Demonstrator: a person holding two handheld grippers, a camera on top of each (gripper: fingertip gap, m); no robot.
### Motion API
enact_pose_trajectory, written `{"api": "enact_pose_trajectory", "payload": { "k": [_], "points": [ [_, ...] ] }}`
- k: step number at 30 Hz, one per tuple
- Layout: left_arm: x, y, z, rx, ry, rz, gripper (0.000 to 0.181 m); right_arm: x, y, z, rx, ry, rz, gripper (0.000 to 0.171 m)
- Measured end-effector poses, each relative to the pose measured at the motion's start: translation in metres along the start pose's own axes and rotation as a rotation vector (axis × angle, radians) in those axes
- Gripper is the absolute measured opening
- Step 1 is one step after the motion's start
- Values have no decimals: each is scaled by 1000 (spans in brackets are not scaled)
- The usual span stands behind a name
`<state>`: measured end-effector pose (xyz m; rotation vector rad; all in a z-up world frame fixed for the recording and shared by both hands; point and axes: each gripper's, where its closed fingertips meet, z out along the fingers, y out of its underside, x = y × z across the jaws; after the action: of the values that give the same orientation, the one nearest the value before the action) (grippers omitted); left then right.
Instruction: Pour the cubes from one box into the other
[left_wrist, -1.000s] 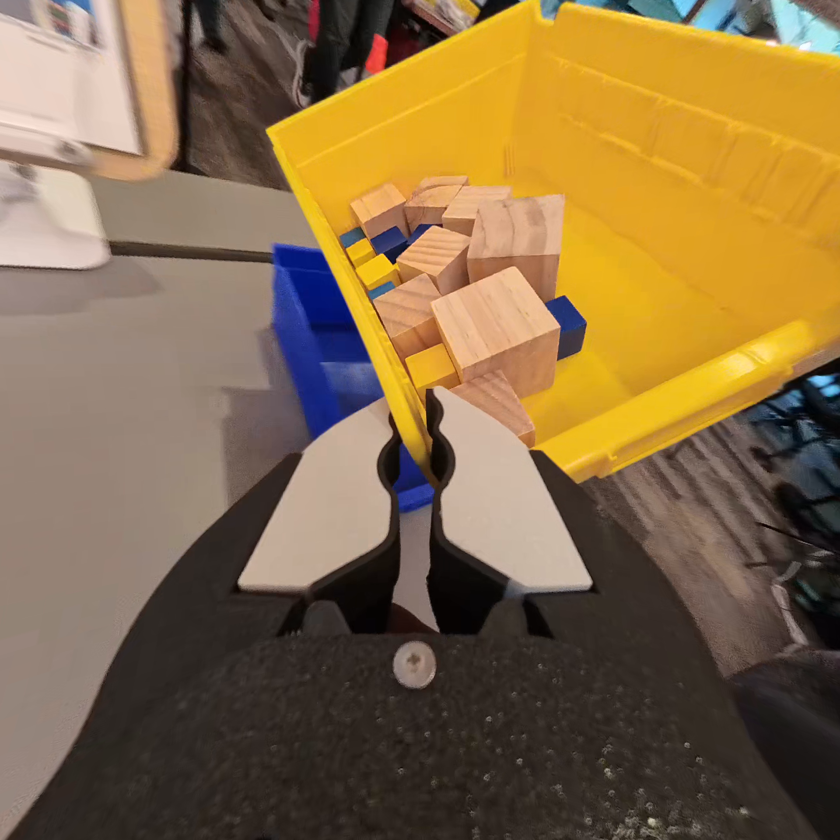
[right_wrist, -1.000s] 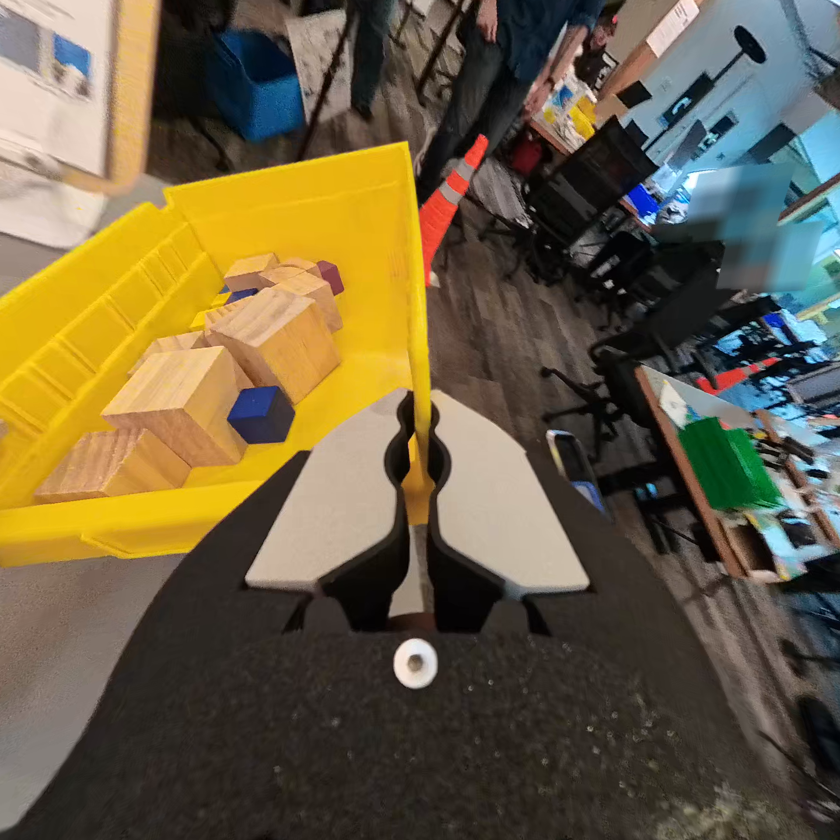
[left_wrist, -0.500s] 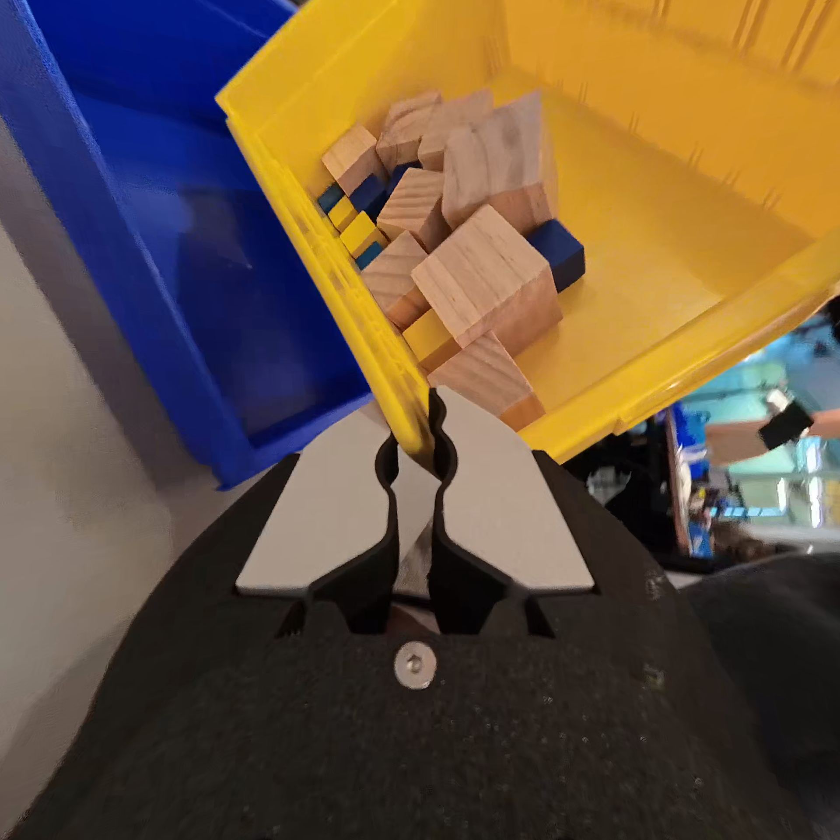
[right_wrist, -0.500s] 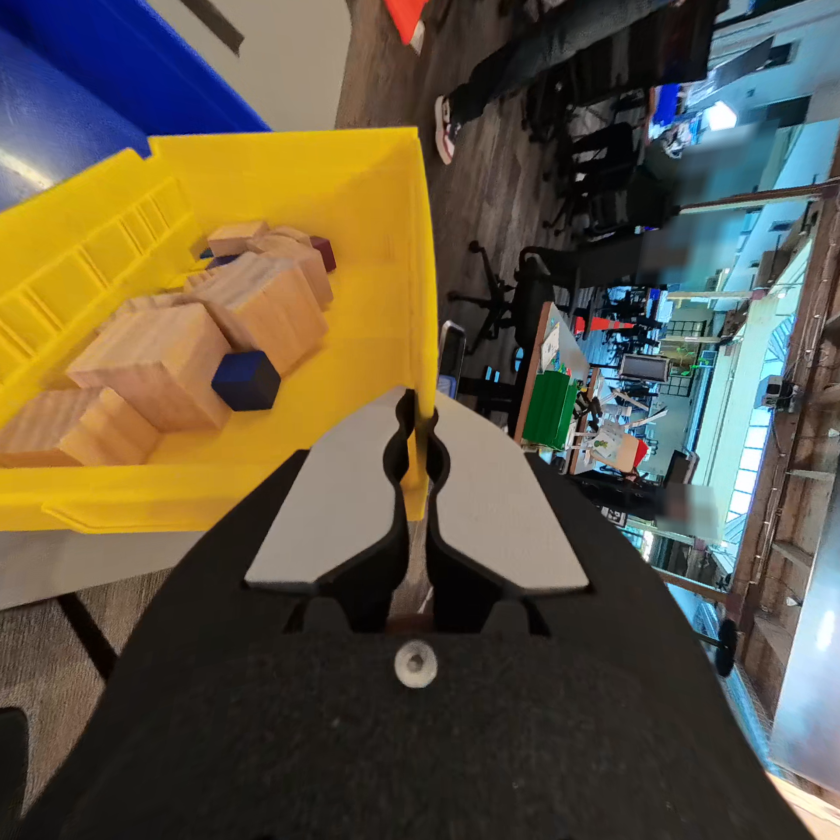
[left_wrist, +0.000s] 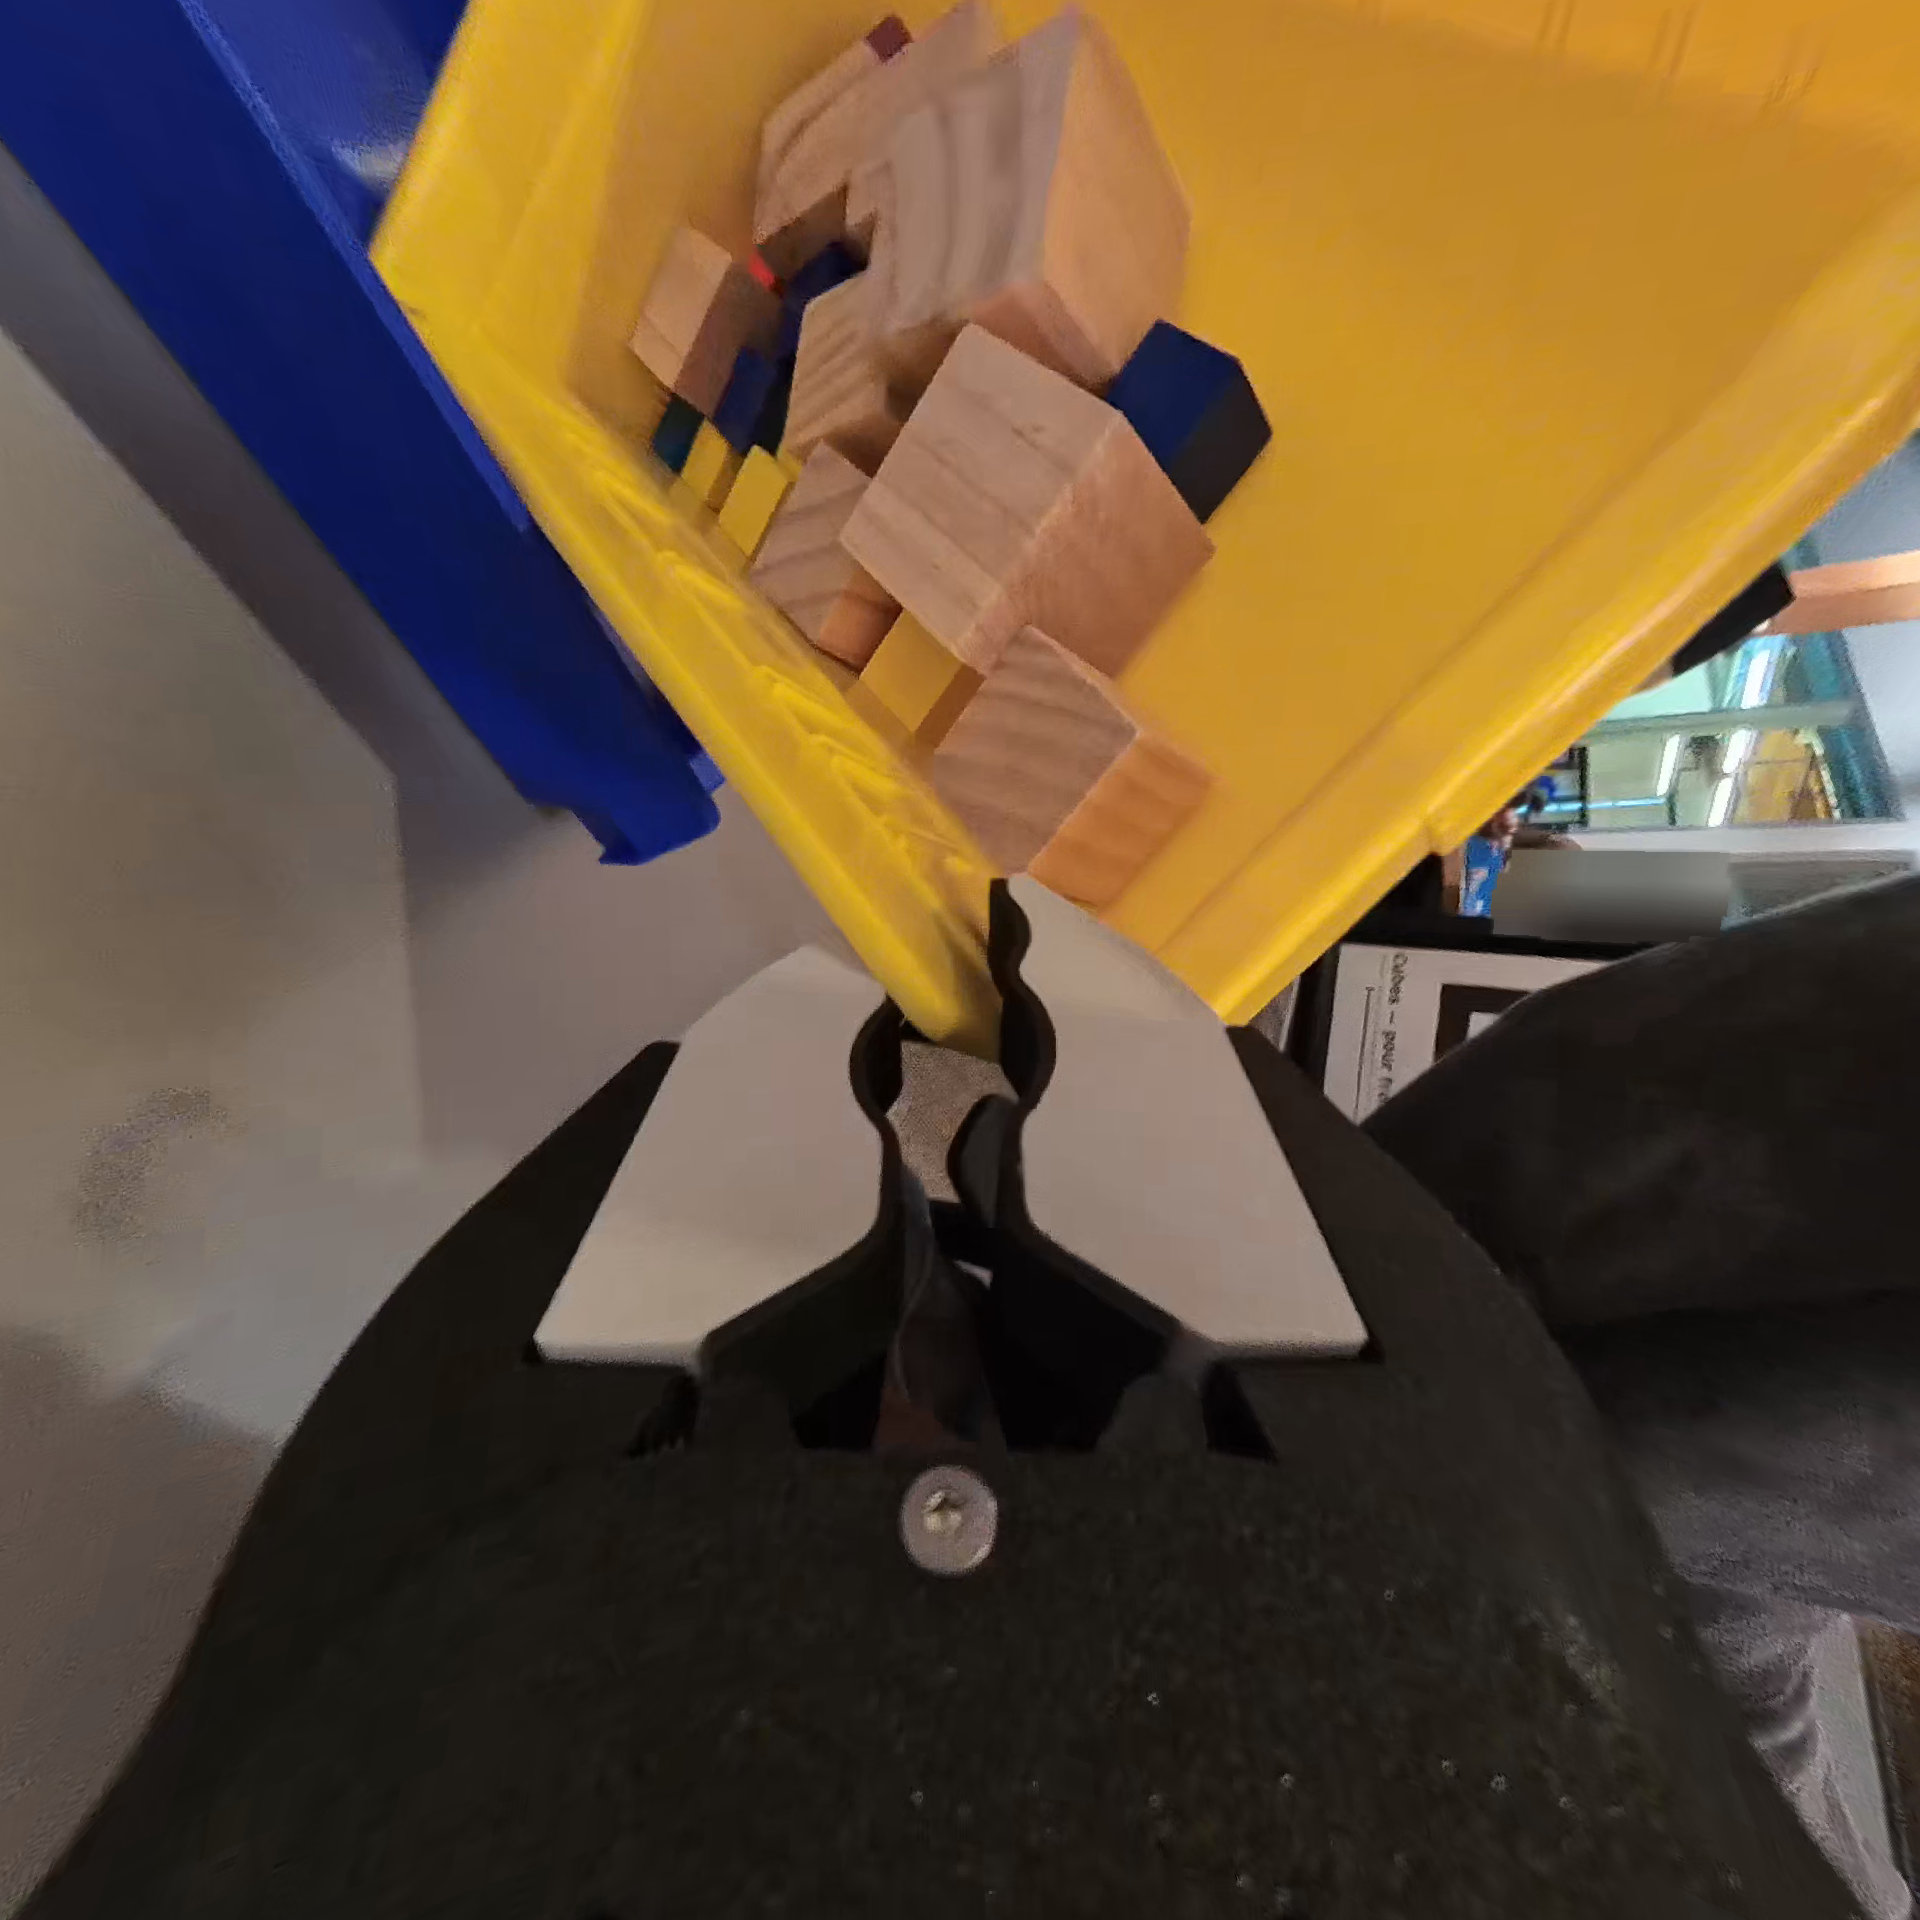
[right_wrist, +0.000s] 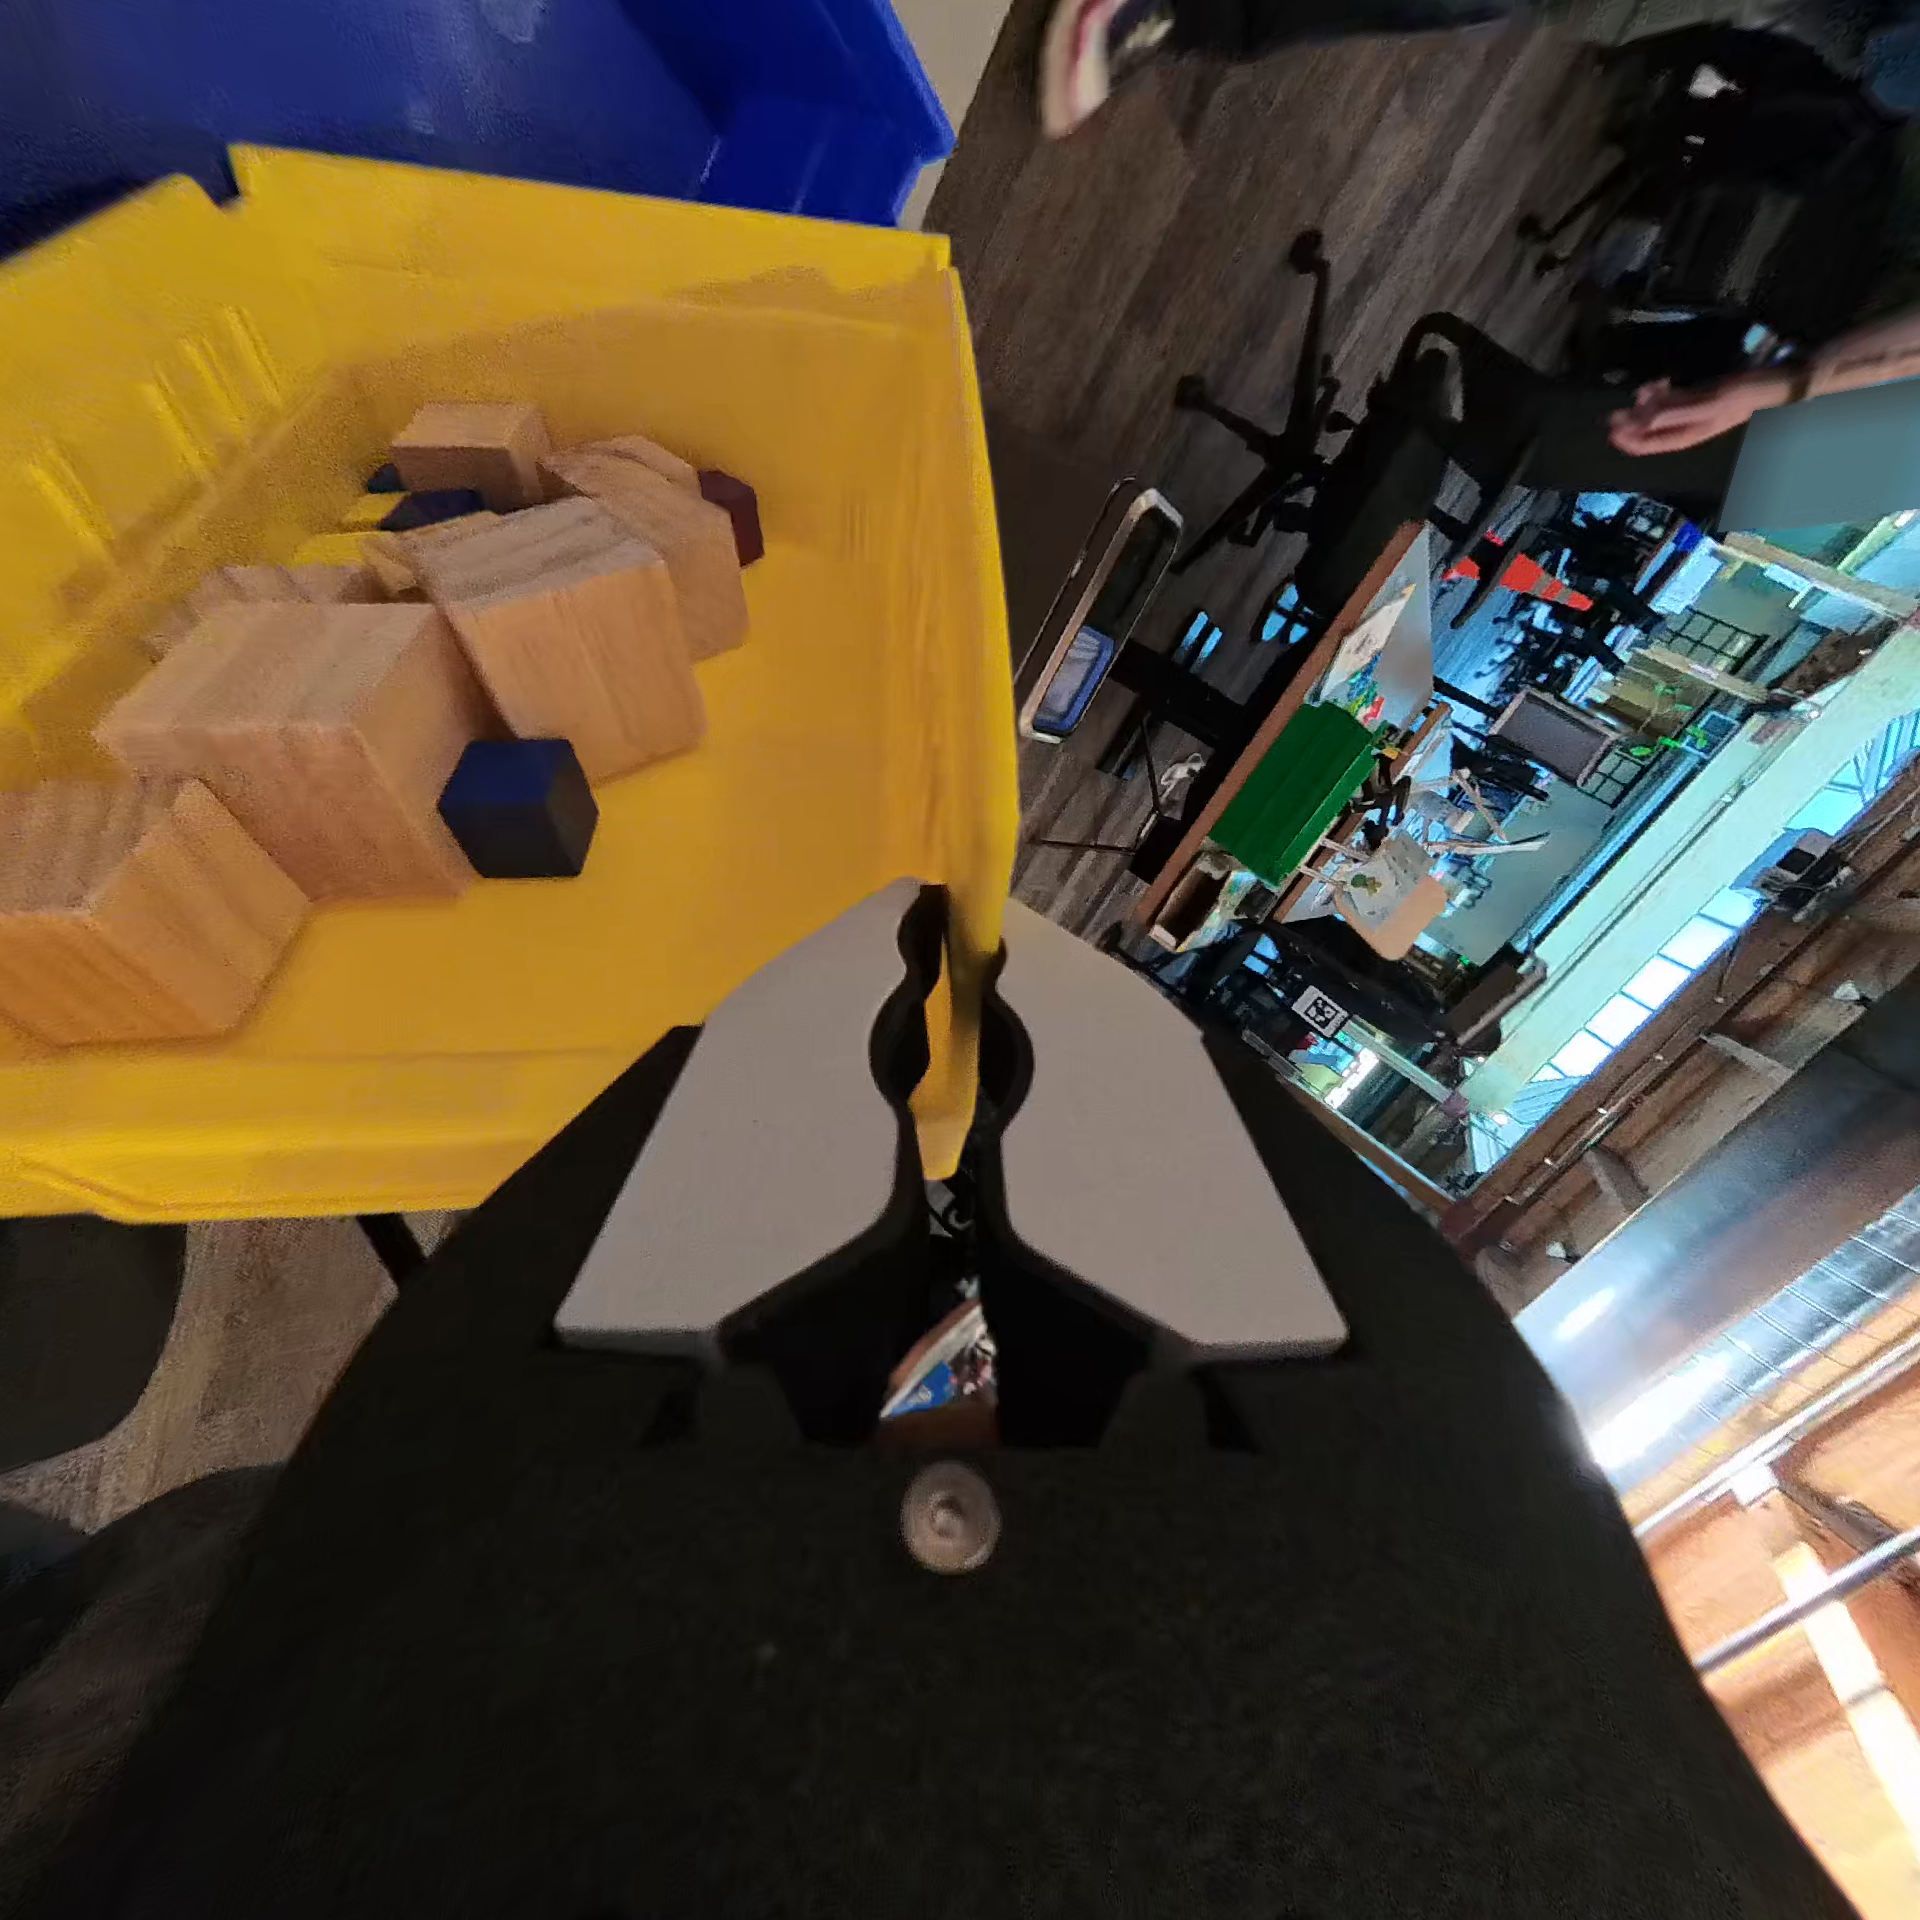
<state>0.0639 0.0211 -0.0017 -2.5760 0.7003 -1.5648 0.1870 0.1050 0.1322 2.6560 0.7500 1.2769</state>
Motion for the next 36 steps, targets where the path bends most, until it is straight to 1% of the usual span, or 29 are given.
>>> {"api": "enact_pose_trajectory", "payload": {
  "k": [3, 7, 9, 14, 17, 22, 24, 27, 31, 36],
  "points": [
    [2, -15, -4, 4, 11, 1, 14, 13, -18, 4, -21, -30, -28, 3],
    [-3, -36, -10, 11, 44, -24, 14, 25, -43, 10, 8, -50, -57, 3],
    [-8, -43, -10, 14, 49, -29, 15, 28, -53, 11, 12, -33, -81, 4],
    [-16, -46, -9, 70, 139, -90, 13, 26, -72, 1, -19, 36, -170, 3],
    [-18, -46, -9, 108, 185, -116, 14, 24, -80, -9, 0, 63, -183, 3],
    [-11, -41, -1, 117, 208, -114, 13, 24, -73, -13, -12, 91, -208, 3],
    [-4, -36, 4, 110, 255, -120, 13, 23, -67, -21, 6, 93, -218, 2],
    [9, -32, 9, 130, 337, -128, 13, 27, -54, -29, -30, 146, -249, 2],
    [21, -25, 19, 208, 423, -156, 11, 22, -54, -44, 46, 230, -278, 2],
    [26, -11, 37, 305, 518, -190, 11, 4, -37, -59, 93, 347, -331, 2]
  ]
}}
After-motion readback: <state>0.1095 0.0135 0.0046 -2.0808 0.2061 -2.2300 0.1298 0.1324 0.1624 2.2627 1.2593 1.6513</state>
